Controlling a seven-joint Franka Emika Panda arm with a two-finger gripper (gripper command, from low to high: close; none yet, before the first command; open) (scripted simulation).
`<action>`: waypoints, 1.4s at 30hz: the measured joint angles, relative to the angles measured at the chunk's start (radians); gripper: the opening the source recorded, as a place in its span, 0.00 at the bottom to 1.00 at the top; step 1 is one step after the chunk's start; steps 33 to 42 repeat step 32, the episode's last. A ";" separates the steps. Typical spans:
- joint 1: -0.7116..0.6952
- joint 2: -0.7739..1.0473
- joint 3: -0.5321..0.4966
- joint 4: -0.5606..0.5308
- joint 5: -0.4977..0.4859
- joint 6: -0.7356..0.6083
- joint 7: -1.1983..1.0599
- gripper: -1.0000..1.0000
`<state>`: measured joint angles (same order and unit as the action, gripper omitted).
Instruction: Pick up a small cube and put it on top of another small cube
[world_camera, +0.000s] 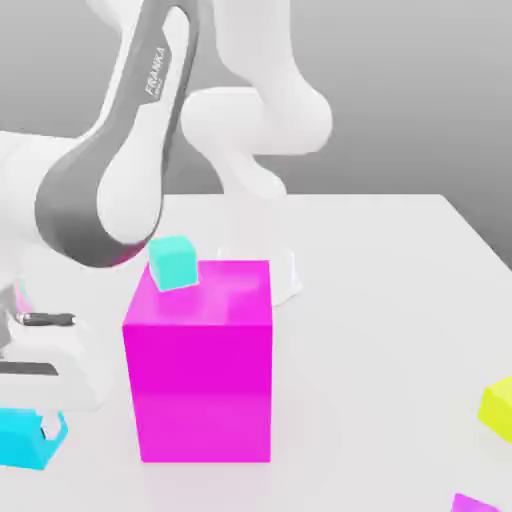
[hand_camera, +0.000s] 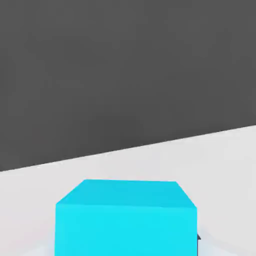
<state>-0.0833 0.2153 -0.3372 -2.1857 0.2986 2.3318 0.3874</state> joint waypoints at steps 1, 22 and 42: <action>0.006 -0.035 -0.001 -0.018 -0.008 -0.016 0.025 0.00; -0.086 -0.800 0.199 -0.395 -0.320 -0.339 0.642 0.00; -0.126 -0.836 0.241 -0.558 -0.357 -0.207 0.714 1.00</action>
